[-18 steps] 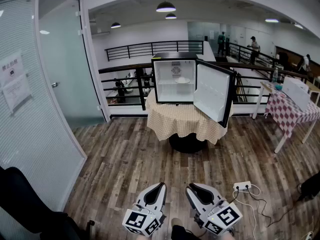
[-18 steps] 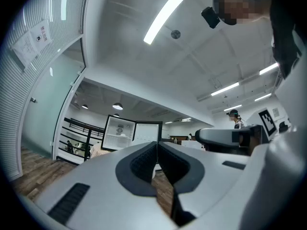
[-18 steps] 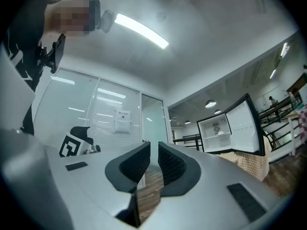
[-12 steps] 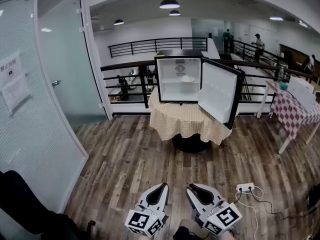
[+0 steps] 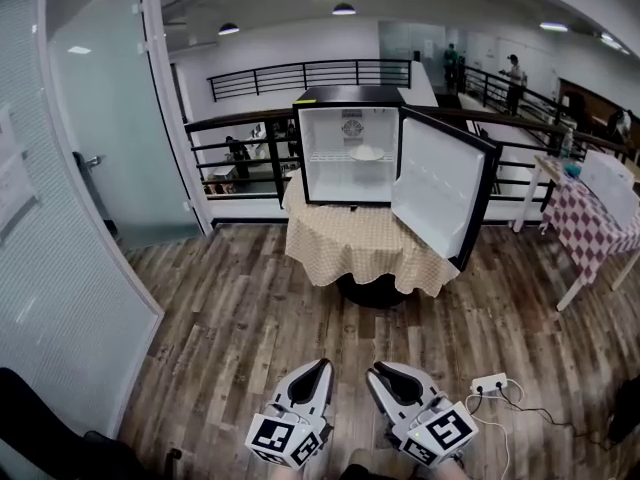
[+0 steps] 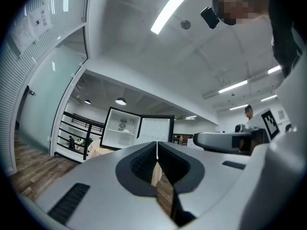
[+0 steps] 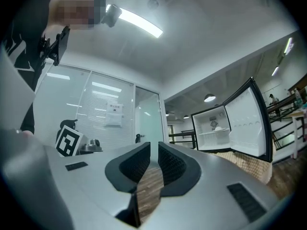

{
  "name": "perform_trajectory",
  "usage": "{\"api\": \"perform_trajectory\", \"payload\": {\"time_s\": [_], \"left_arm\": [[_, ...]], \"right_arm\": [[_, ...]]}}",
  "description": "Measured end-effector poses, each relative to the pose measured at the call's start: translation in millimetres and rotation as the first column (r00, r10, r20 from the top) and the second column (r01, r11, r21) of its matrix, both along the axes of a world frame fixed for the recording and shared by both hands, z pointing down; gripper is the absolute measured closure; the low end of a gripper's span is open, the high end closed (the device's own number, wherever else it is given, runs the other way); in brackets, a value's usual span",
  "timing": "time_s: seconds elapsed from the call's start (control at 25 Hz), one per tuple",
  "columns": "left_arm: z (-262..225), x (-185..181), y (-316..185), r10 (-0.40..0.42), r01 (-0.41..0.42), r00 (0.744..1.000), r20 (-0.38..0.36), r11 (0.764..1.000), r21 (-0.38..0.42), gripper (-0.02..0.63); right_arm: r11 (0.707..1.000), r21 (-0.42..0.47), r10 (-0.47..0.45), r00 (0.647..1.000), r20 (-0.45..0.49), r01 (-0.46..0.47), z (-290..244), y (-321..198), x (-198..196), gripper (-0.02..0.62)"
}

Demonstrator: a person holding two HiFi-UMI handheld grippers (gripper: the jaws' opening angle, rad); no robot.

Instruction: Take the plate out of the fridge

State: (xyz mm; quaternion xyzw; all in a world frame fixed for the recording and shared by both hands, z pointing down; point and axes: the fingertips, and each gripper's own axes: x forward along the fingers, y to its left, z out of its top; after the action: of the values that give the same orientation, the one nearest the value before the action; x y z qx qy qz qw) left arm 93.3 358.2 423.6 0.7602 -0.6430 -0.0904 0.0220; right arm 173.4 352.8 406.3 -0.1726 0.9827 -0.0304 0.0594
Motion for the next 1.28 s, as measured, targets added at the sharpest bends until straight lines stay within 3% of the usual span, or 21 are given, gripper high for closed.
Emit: {"api": "perform_trajectory", "payload": {"time_s": [0.68, 1.28], "left_arm": [[15, -6, -124, 0.022, -0.022, 1.000, -0.001, 0.999, -0.047, 0.591], [11, -19, -150, -0.011, 0.012, 1.000, 0.027, 0.999, -0.053, 0.591]], "right_arm": [[0.997, -0.059, 0.045, 0.999, -0.008, -0.045, 20, -117, -4, 0.529], [0.995, -0.096, 0.043, 0.998, 0.045, -0.039, 19, -149, -14, 0.529]]}}
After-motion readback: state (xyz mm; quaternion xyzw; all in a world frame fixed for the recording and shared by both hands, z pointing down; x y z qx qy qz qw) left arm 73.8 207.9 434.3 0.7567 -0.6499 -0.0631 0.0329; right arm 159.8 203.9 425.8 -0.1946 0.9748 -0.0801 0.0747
